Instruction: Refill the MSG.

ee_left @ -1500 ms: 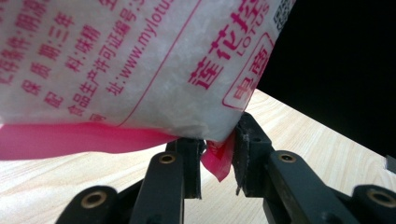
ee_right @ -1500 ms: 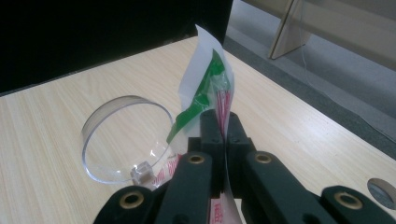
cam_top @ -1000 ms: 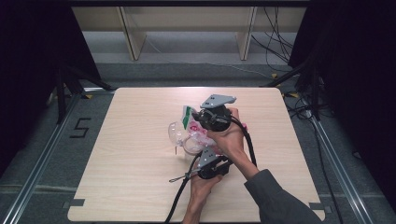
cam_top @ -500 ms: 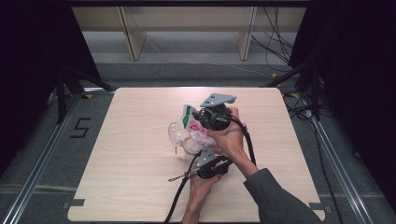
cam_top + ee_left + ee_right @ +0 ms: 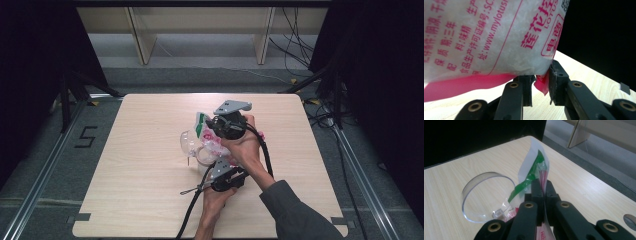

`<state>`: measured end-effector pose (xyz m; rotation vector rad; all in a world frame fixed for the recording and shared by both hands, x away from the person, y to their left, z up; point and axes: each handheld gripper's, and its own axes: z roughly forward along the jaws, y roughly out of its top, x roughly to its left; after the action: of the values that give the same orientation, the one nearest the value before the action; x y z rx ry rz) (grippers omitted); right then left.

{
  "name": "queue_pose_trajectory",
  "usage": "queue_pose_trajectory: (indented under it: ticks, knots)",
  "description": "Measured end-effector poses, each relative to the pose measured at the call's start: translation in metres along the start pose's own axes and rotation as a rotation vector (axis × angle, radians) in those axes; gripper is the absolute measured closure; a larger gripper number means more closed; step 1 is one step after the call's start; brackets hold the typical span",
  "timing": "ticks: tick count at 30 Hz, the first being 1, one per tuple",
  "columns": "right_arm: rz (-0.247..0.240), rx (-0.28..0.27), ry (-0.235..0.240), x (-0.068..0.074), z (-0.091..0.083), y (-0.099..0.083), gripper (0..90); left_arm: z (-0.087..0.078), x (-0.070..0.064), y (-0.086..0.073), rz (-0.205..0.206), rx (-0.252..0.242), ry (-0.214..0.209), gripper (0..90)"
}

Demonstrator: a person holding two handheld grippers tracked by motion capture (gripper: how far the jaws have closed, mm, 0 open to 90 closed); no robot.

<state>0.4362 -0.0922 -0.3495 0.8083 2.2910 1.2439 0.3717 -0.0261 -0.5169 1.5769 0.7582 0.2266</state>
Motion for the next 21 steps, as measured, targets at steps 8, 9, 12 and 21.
queue_pose_trajectory:
  ticks: [8,9,12,21]
  knots:
    - [-0.004,0.015,-0.005,0.0017,0.0028,0.0004,90.0,-0.001,0.0002,0.0002,0.008,0.004,-0.006,74.5]
    - [-0.005,0.016,-0.005,0.0016,0.0031,0.0004,90.0,-0.0008,0.0002,0.0003,0.011,0.002,-0.006,74.4]
    - [-0.009,0.025,0.003,0.0033,0.0031,0.0013,90.0,-0.0014,0.0003,0.0003,0.013,-0.004,-0.006,74.5]
    - [-0.027,0.038,-0.003,0.0063,0.0076,0.0015,90.0,-0.0035,0.0011,0.0019,0.006,0.0,-0.021,74.6]
